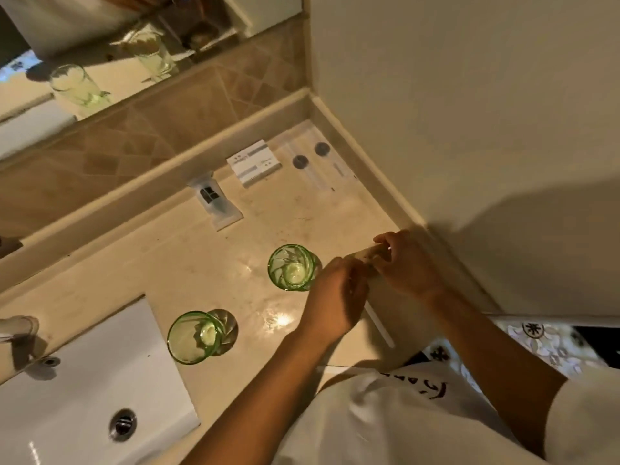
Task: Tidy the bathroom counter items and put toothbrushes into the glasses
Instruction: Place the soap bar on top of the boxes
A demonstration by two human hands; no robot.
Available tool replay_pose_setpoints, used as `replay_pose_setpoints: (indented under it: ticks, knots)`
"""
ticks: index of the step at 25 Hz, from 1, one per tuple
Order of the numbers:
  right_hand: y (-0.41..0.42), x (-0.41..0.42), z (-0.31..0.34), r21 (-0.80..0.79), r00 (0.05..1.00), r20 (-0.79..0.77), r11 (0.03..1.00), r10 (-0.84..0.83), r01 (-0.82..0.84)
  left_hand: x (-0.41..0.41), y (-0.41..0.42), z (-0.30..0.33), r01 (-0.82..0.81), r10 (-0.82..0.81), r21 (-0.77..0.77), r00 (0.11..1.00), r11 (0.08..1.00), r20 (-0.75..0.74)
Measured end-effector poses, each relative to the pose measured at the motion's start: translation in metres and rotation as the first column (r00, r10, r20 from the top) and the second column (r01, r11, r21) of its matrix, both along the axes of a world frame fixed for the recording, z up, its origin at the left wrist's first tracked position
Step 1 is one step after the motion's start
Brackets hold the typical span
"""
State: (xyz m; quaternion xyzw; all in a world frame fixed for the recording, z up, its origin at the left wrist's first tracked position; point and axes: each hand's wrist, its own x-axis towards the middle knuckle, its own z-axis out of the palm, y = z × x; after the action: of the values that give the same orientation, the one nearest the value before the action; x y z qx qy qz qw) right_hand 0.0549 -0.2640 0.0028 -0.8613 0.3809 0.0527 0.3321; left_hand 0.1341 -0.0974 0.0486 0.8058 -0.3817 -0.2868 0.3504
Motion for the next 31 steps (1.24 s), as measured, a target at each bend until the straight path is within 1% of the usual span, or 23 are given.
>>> replay_pose_setpoints:
  ticks: [2, 3, 8, 10, 13, 15, 17, 21, 23, 25, 26, 28, 31]
  knots:
    - [0.001, -0.016, -0.01, 0.051, 1.0, -0.012, 0.999, -0.016, 0.016, -0.015, -0.004, -0.019, -0.028, 0.043, 0.143, 0.993, 0.989, -0.107]
    - [0.001, -0.021, -0.015, 0.068, 1.0, -0.012, 0.997, -0.024, 0.024, -0.019, -0.005, -0.025, -0.052, 0.077, 0.185, 0.989, 0.981, -0.13]
    - [-0.007, -0.031, -0.023, 0.173, 0.998, -0.063, 0.984, -0.027, 0.037, -0.03, -0.02, -0.031, -0.123, 0.168, 0.288, 0.976, 0.95, -0.136]
    - [-0.008, -0.033, -0.024, 0.183, 0.998, -0.054, 0.982, -0.028, 0.037, -0.03, -0.022, -0.033, -0.138, 0.194, 0.325, 0.97, 0.936, -0.145]
    - [-0.01, -0.034, -0.027, 0.199, 0.999, 0.002, 0.979, -0.046, 0.045, -0.029, -0.027, -0.041, -0.189, 0.244, 0.335, 0.961, 0.923, -0.131]
    - [-0.014, -0.034, -0.026, 0.201, 0.995, 0.057, 0.977, -0.084, 0.071, -0.028, -0.032, -0.04, -0.218, 0.266, 0.32, 0.957, 0.922, -0.114]
    - [-0.017, -0.03, -0.024, 0.215, 0.98, 0.125, 0.968, -0.157, 0.128, -0.027, -0.037, -0.033, -0.235, 0.266, 0.273, 0.96, 0.933, -0.084]
    - [-0.023, -0.007, -0.01, 0.29, 0.912, 0.24, 0.921, -0.334, 0.261, -0.011, -0.049, -0.007, -0.226, 0.226, 0.162, 0.974, 0.961, 0.021]
    - [-0.023, 0.014, 0.001, 0.367, 0.876, 0.287, 0.889, -0.389, 0.274, 0.009, -0.052, 0.008, -0.267, 0.259, 0.081, 0.961, 0.96, 0.099]
    - [-0.017, 0.044, 0.013, 0.49, 0.86, 0.28, 0.834, -0.427, 0.254, 0.037, -0.052, 0.021, -0.352, 0.348, -0.004, 0.924, 0.936, 0.156]
    - [-0.012, 0.061, 0.018, 0.527, 0.863, 0.271, 0.816, -0.425, 0.237, 0.052, -0.049, 0.026, -0.403, 0.403, -0.032, 0.9, 0.915, 0.166]
    - [-0.002, 0.095, 0.023, 0.489, 0.874, 0.289, 0.845, -0.391, 0.217, 0.081, -0.042, 0.034, -0.501, 0.503, -0.059, 0.85, 0.864, 0.156]
    - [0.008, 0.144, 0.033, 0.442, 0.884, 0.322, 0.88, -0.338, 0.175, 0.121, -0.032, 0.035, -0.63, 0.634, -0.071, 0.767, 0.773, 0.098]
